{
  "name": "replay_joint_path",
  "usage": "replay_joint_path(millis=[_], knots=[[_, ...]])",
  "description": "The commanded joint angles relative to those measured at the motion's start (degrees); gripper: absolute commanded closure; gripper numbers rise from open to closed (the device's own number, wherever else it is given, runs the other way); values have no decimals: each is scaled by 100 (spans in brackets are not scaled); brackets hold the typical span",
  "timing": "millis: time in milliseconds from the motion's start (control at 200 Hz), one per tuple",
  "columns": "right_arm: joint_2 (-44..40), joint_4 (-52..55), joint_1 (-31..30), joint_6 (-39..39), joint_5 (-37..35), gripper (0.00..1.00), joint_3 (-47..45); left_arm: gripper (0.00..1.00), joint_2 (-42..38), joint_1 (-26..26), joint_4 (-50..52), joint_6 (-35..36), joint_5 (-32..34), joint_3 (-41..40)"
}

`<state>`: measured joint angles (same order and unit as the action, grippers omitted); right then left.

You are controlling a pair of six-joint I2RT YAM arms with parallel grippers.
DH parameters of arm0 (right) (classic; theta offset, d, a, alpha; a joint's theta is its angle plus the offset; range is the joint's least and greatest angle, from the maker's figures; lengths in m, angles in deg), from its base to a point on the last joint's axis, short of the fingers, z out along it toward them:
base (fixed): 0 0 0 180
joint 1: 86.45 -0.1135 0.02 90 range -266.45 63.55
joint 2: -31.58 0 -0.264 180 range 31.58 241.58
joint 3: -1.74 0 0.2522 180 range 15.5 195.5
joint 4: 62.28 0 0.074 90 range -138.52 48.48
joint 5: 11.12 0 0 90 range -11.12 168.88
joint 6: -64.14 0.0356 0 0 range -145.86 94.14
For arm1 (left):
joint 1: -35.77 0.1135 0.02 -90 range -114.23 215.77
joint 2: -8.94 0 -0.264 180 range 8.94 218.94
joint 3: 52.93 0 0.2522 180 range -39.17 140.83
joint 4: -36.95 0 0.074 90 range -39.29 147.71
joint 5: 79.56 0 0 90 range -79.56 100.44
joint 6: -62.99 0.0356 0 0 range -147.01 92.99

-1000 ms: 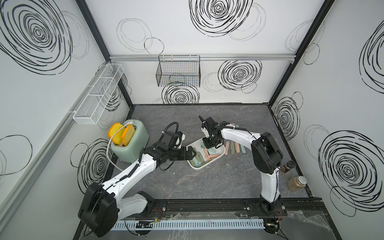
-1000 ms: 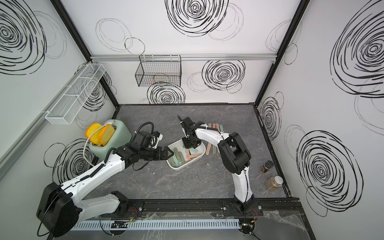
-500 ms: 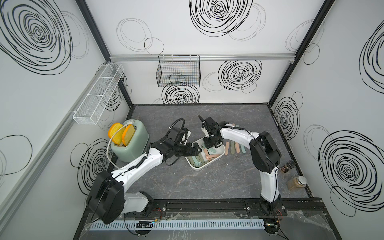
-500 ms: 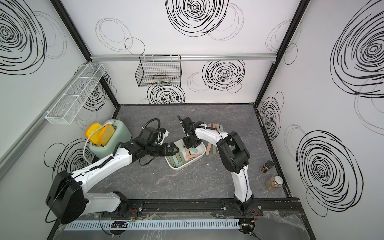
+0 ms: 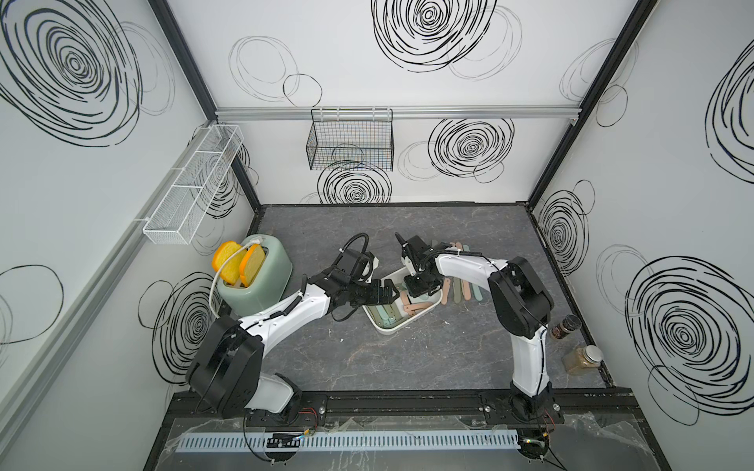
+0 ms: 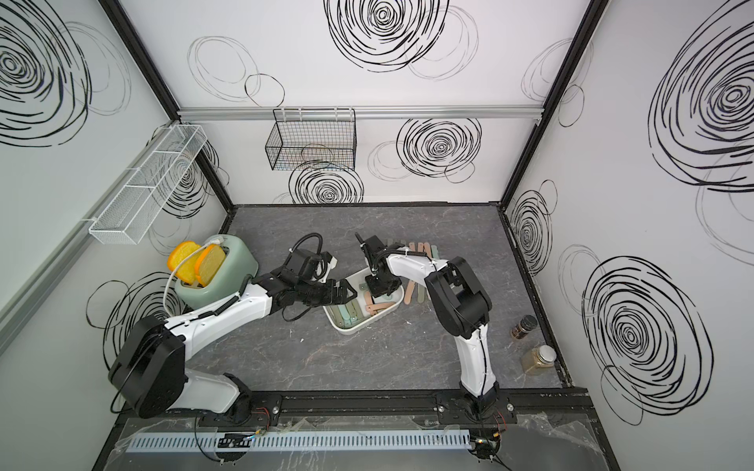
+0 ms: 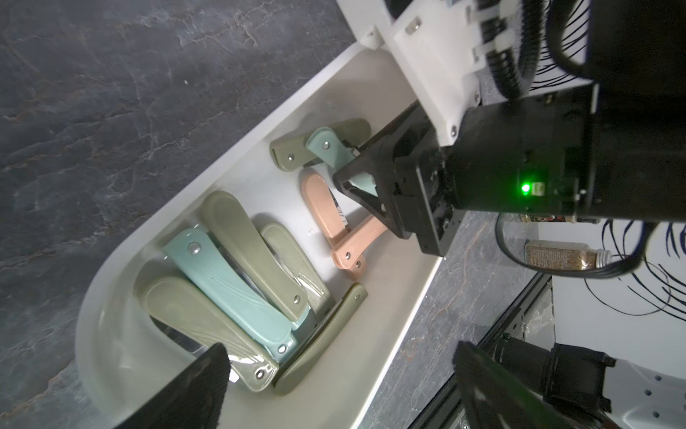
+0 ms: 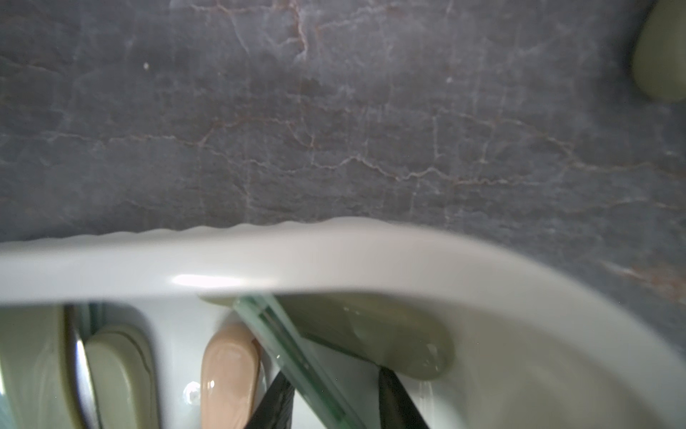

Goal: Take the fruit knife out of the storage box
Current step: Pick up the fruit knife from the storage box.

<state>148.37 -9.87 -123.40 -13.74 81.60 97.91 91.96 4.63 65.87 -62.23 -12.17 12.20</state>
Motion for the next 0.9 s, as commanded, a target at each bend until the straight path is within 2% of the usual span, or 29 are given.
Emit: replay_joint_path(millis=[0, 65, 185, 555, 895], knots=[[133, 34, 28, -58, 123, 70, -1, 2, 218, -18, -438, -34, -111, 171], [111, 61, 26, -47, 115, 82, 51, 2, 361, -8, -483, 18, -129, 188], [38, 155, 38, -54, 80, 89, 173, 2, 536, 13, -479, 144, -138, 202], [-753, 331, 247, 155, 254, 93, 389, 2, 370, 483, -449, 320, -138, -154], [-1409, 254, 857, 359, 505, 94, 218, 2, -187, 1075, -288, 484, -195, -800]])
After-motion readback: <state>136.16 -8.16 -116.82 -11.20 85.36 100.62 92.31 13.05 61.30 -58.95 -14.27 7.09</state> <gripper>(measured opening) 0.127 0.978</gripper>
